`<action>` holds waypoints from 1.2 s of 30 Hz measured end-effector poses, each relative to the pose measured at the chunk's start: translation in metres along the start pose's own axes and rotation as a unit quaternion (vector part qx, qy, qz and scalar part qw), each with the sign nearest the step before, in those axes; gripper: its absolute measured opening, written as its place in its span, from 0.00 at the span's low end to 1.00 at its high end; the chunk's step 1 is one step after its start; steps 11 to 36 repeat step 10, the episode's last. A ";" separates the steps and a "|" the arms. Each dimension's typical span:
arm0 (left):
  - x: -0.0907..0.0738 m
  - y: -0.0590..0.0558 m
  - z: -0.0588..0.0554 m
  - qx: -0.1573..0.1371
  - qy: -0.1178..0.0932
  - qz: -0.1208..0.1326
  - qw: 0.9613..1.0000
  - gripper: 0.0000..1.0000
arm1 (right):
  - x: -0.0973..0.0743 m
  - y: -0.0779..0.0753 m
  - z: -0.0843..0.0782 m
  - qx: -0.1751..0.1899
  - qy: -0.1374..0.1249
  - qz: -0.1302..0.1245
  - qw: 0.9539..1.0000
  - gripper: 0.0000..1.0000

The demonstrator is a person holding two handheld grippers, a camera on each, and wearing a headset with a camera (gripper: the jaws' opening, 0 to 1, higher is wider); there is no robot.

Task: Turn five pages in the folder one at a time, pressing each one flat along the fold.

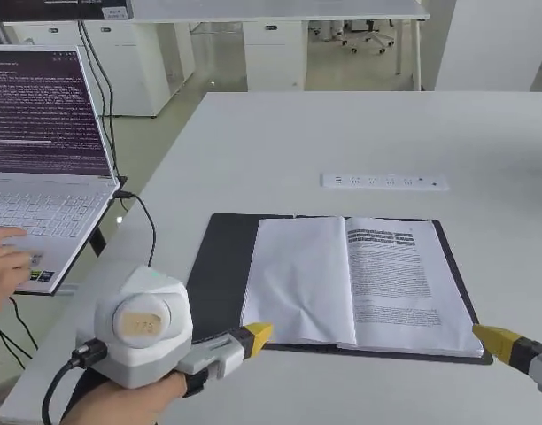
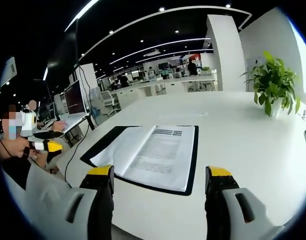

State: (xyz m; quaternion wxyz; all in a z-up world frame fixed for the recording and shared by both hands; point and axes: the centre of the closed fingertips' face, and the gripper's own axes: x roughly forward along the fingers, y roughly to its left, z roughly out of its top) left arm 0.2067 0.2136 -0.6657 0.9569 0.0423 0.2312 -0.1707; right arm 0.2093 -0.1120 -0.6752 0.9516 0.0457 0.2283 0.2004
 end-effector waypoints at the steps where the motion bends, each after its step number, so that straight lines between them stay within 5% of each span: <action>1: -0.001 -0.002 0.001 -0.001 -0.001 -0.002 1.000 0.87 | 0.000 0.001 -0.001 -0.003 0.001 0.000 1.000 0.75; 10: -0.001 -0.012 -0.001 0.017 0.004 -0.012 1.000 0.90 | -0.005 -0.003 -0.004 0.010 -0.006 -0.005 1.000 0.78; 36: -0.001 -0.012 -0.001 0.017 0.004 -0.012 1.000 0.90 | -0.005 -0.003 -0.004 0.010 -0.006 -0.005 1.000 0.78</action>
